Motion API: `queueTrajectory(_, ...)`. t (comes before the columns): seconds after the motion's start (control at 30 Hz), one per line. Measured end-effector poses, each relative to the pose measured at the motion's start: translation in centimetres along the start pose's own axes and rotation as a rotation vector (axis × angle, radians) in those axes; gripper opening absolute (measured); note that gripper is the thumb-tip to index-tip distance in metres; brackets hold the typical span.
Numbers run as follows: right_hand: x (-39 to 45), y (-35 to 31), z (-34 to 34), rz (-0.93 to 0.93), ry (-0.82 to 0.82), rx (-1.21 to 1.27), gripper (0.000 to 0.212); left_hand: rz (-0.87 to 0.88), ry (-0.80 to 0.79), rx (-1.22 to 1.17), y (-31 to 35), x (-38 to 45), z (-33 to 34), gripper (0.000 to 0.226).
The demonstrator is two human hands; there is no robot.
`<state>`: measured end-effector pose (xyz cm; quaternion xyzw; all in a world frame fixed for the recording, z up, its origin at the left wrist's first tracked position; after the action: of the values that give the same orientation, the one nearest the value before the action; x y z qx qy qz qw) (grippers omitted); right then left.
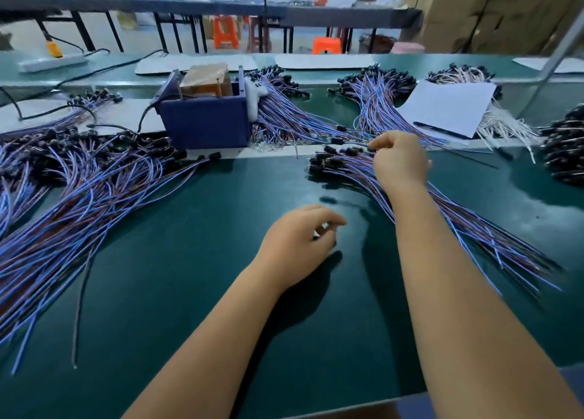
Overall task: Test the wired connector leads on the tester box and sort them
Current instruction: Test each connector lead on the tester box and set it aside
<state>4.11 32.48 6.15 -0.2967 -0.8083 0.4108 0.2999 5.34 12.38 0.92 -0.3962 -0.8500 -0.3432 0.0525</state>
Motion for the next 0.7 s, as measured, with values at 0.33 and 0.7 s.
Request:
queueTrajectory(0.33,-11.3,-7.1,15.1,-0.241,-0.505,0.128,0.029,-0.445,0.434,0.404,-9.0,-1.1,-8.7,0.027)
queueTrajectory(0.7,-12.8,-7.1,19.2,-0.363,-0.538,-0.020,0.024,-0.744,0.376,0.394,-15.8,-0.6,-11.7,0.052)
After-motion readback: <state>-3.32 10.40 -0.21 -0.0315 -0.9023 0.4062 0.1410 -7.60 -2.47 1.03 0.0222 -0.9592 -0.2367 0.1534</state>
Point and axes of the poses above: each hand's wrist, its own x-axis towards the middle knuckle, its own z-axis out of the palm, y = z × x, the point moved 7 cm from there along x, towards the middle knuckle, and after that the axes turned 13 degrees about x, right-handed, at the moved point
